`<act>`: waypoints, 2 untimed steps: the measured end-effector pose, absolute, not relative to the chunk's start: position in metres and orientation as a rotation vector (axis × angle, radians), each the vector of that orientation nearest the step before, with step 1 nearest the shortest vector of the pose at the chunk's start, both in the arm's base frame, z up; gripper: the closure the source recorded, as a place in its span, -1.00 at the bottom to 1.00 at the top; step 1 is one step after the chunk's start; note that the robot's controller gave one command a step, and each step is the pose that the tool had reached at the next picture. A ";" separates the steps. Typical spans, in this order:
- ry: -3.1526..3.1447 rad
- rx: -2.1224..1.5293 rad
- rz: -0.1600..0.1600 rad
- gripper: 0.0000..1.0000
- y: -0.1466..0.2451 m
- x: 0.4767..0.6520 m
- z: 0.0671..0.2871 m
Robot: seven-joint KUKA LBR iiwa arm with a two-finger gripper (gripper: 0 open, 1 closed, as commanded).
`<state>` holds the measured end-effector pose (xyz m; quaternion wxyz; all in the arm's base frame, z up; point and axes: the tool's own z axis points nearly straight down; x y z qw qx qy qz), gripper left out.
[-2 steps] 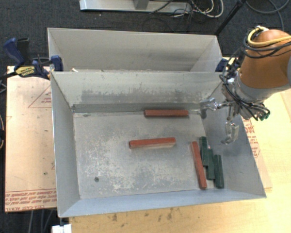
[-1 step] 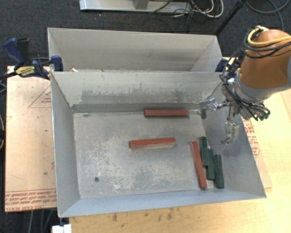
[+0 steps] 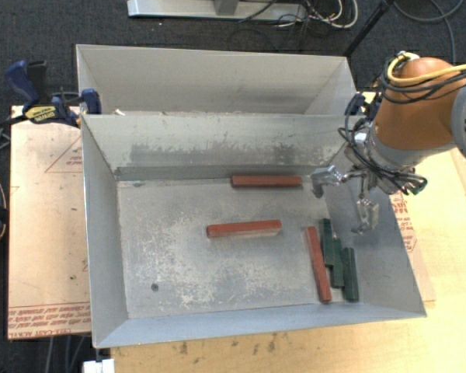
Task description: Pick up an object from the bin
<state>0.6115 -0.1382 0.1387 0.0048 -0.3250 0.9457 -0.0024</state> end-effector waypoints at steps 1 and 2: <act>2.771 -1.474 0.004 -1.00 -0.132 0.613 0.099; 2.681 -1.614 0.008 -1.00 -0.125 0.595 0.081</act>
Offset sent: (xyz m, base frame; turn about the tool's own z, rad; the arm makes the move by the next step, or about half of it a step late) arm -0.0346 0.0088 -0.0687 -0.3670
